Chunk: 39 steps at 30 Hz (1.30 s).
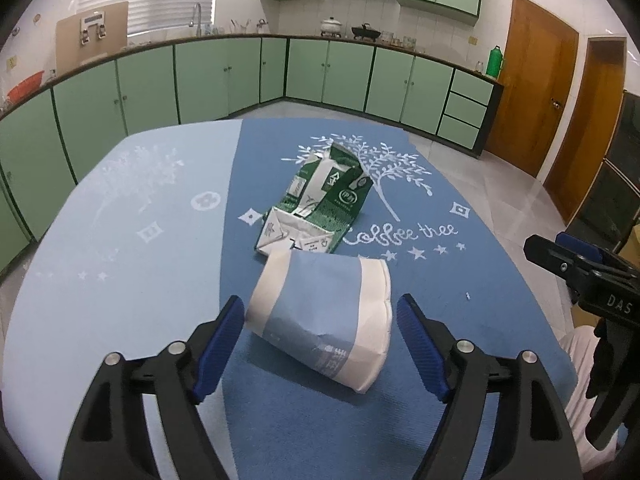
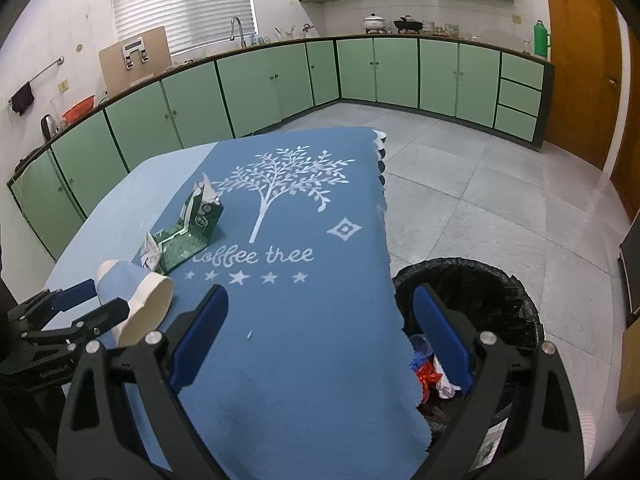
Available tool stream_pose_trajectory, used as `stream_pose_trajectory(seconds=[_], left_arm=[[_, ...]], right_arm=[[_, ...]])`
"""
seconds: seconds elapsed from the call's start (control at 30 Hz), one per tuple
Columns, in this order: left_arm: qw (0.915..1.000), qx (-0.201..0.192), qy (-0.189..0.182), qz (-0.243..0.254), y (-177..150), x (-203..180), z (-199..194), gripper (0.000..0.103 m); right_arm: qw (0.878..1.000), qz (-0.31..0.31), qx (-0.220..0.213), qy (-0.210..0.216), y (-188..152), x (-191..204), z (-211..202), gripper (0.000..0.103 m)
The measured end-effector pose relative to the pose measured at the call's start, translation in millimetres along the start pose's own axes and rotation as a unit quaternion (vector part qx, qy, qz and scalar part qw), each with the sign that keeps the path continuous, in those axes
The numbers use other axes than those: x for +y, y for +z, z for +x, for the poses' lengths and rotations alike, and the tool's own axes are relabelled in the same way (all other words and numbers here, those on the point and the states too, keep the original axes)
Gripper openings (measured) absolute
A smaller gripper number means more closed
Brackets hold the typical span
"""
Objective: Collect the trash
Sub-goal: 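Grasp the blue-and-white paper cup with the left tool, then hold the cup in the left tool while the right grasps the green milk carton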
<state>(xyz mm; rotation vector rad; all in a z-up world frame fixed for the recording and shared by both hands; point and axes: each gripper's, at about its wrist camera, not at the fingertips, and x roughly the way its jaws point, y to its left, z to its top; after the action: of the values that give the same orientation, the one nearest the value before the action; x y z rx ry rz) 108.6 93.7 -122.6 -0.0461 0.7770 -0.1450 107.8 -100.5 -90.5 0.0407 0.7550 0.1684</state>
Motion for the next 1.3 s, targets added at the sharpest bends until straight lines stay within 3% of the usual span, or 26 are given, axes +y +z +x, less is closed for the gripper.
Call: stream_pose_trajectory(seconds=[0.47, 0.67, 1.0, 1.3], left_arm=[[0.9998, 0.022, 0.002, 0.005, -6.2, -2.7, 13.2, 0.085], [0.9991, 0.039, -0.006, -0.016, -5.2, 0.2, 23.5, 0.086], [0.9993, 0.013, -0.025, -0.025, -0.6, -1.6, 13.3, 0.078], [0.9989, -0.018, -0.003, -0.044, 11.5, 16.6, -3.8, 0.078]], right_arm=[[1.0, -0.003, 0.014, 0.003, -3.3, 4.3, 11.0, 0.091], [1.0, -0.006, 0.019, 0.005, -3.9, 5.4, 12.9, 0.091], [1.0, -0.011, 0.025, 0.004, -4.0, 8.8, 17.2, 0.091], [1.0, -0.018, 0.008, 0.019, 9.3, 19.6, 19.5, 0.091]])
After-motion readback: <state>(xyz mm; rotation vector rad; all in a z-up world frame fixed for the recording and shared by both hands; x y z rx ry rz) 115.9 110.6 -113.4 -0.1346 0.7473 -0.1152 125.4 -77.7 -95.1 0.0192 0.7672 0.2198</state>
